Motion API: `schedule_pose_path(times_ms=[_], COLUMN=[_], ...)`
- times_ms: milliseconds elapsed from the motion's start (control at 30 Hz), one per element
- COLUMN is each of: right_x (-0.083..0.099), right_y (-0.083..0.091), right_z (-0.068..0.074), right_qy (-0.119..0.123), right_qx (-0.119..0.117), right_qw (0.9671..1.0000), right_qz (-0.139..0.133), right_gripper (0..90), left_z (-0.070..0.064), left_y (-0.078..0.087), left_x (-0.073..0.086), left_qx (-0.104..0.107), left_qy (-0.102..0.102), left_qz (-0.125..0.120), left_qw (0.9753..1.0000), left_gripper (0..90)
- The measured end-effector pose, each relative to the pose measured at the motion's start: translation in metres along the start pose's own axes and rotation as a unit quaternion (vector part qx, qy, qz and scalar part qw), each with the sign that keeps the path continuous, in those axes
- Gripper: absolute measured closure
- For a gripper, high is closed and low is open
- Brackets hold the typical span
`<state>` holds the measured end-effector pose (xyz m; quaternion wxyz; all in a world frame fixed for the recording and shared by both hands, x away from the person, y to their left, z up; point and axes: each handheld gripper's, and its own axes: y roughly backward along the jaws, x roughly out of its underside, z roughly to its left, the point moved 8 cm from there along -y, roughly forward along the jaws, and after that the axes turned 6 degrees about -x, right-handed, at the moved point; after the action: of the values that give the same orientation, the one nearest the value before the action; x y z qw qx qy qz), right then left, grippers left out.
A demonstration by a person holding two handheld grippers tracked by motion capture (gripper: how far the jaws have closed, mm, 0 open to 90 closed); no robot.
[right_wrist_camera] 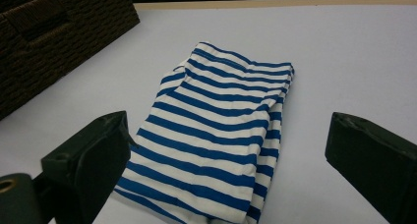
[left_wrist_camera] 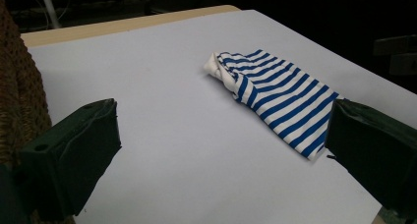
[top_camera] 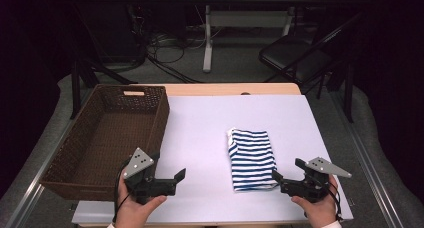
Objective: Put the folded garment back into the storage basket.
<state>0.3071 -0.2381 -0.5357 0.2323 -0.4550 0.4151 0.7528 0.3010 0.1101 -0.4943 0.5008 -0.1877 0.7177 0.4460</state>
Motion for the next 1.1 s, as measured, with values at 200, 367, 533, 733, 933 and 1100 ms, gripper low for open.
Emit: schedule_pose_path(times_ms=[200,367,533,733,933,1100], right_x=[-0.011,-0.017,-0.023,-0.032,-0.035,-0.036], right_y=[-0.014,-0.023,-0.034,-0.043,-0.051,-0.053], right_z=[0.004,0.006,0.007,0.003,-0.005,-0.008], right_qy=[-0.001,-0.008,-0.021,-0.026,-0.040,-0.041], right_qx=[-0.005,-0.006,0.002,0.016,0.029,0.027], right_qw=[0.9993,0.9983,0.9973,0.9971,0.9953,0.9955], right_qz=[0.037,0.057,0.070,0.069,0.084,0.081], right_gripper=[4.3,8.5,14.7,16.2,23.2,25.2], left_z=[-0.007,-0.011,-0.017,-0.018,-0.016,-0.014], left_y=[-0.020,-0.039,-0.055,-0.069,-0.084,-0.100], left_x=[-0.011,-0.025,-0.027,-0.033,-0.041,-0.045], left_qx=[0.013,0.021,0.030,0.040,0.041,0.044], left_qy=[-0.003,-0.004,-0.002,0.011,0.023,0.043], left_qz=[0.026,0.038,0.061,0.072,0.086,0.098], left_qw=[0.9996,0.9991,0.9977,0.9966,0.9952,0.9933], left_gripper=[0.8,0.8,0.9,0.9,2.3,4.8])
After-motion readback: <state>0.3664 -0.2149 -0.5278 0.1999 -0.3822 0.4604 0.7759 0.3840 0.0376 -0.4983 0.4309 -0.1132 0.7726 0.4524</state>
